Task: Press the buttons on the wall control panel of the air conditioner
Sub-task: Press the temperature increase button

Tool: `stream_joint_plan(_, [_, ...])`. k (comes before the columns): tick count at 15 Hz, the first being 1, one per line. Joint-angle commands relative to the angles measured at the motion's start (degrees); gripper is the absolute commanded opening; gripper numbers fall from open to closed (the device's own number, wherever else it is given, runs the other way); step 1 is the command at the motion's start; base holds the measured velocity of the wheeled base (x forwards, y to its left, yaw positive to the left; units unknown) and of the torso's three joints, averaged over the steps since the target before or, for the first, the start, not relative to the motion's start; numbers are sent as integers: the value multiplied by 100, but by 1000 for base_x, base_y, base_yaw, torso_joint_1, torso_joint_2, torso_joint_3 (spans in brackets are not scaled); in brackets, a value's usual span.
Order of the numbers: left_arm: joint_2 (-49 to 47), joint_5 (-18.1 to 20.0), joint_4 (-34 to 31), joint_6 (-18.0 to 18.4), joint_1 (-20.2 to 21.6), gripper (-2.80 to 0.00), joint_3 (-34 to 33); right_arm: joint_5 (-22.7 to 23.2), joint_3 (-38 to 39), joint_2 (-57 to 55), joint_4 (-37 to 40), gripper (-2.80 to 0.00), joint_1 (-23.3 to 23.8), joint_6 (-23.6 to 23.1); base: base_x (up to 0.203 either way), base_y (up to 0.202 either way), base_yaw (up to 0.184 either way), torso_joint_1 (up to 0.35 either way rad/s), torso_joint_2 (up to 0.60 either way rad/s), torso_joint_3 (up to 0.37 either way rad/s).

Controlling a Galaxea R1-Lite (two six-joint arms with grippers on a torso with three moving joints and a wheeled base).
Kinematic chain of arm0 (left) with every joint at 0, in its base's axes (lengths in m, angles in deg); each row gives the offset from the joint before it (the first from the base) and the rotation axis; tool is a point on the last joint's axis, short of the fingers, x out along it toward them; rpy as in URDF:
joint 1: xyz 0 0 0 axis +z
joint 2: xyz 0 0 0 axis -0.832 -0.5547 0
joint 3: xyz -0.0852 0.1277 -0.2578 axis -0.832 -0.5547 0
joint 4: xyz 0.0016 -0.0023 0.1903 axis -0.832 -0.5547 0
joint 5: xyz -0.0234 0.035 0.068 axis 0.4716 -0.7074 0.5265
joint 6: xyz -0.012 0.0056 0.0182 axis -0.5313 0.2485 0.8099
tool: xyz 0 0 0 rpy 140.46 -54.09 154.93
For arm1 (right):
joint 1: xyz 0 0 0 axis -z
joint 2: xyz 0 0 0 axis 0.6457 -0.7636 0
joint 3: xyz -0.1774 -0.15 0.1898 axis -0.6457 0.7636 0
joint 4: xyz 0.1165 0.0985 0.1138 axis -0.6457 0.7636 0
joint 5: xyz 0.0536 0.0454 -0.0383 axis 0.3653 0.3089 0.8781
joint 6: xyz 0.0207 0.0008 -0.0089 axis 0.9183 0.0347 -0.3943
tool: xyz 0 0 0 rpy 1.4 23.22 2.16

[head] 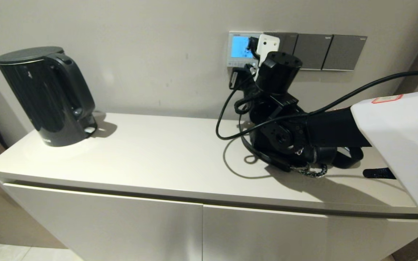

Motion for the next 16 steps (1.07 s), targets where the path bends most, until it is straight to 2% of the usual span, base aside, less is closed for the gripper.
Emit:
stream_joint_plan(1, [2,-2,0,0,0,-280,-9,2,-50,-113,-2,-280,32,-4,0,0,0,0,0,0])
stream_joint_plan(8, [2,-2,0,0,0,-280,-9,5,-106,-98,24,-280,32,-4,0,0,0,0,0,0])
stream_joint_plan(16, [2,-2,0,0,0,-280,-9,14,-506,-237,244,-280,39,-109,0,0,0,0,0,0])
